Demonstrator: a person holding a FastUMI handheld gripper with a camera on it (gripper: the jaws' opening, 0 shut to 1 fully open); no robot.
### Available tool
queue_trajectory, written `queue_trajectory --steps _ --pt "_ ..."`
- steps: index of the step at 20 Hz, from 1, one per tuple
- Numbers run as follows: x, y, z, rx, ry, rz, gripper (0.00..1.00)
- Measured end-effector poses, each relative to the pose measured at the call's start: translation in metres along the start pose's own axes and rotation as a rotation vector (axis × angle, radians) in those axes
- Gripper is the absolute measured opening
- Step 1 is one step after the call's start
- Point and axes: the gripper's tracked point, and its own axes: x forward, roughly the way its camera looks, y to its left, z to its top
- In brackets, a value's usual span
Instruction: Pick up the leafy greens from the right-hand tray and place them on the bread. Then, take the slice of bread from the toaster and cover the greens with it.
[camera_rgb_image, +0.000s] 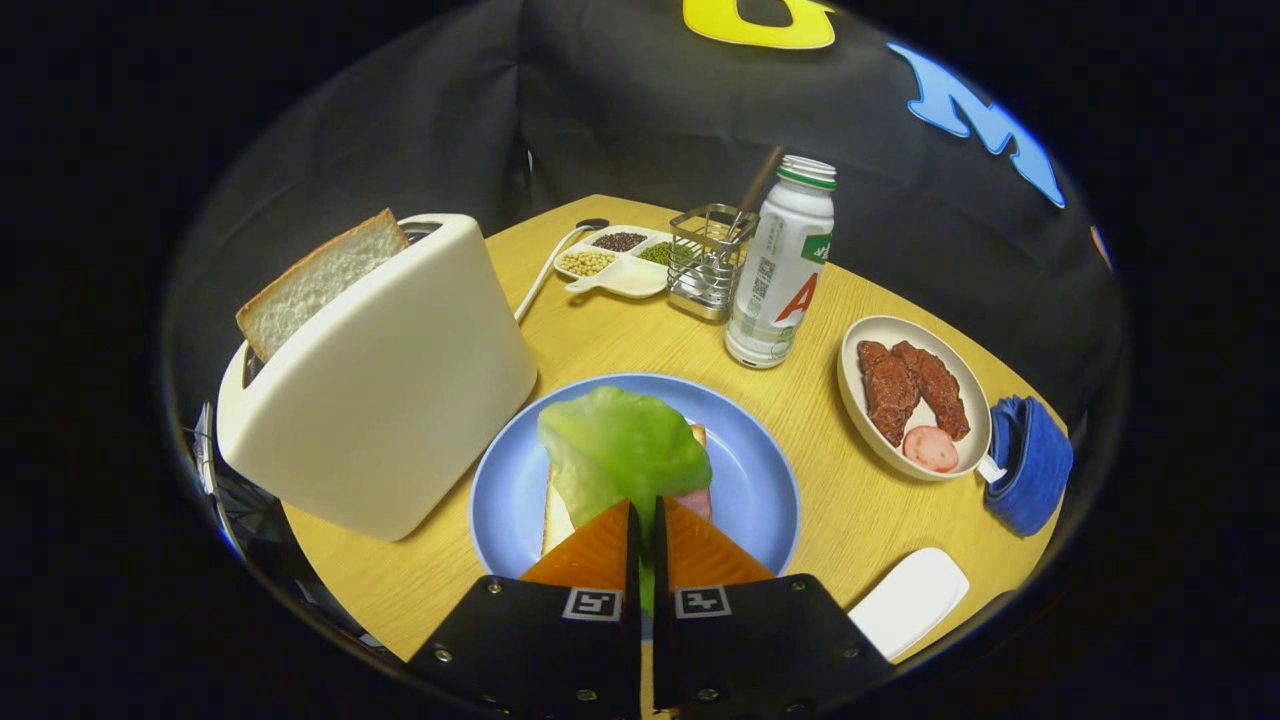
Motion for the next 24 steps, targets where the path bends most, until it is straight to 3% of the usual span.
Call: queue_trajectory --steps 2,3,6,13,19,24 --pt "-0.001 0.0 0.0 -0.028 0.001 -0.013 0.17" --pt "-0.003 0.0 0.0 -0.043 0.003 -0.022 0.17" --pt "-0.006 0.003 -0.001 -0.049 -0.002 -0.014 0.41" --pt "-0.029 0.001 0.002 0.023 -0.086 0.001 0.41" --pt "-0.054 0.013 -0.005 0.095 -0.229 -0.067 0.41" --pt "-0.088 0.036 0.005 0.131 -0.465 -0.18 0.41"
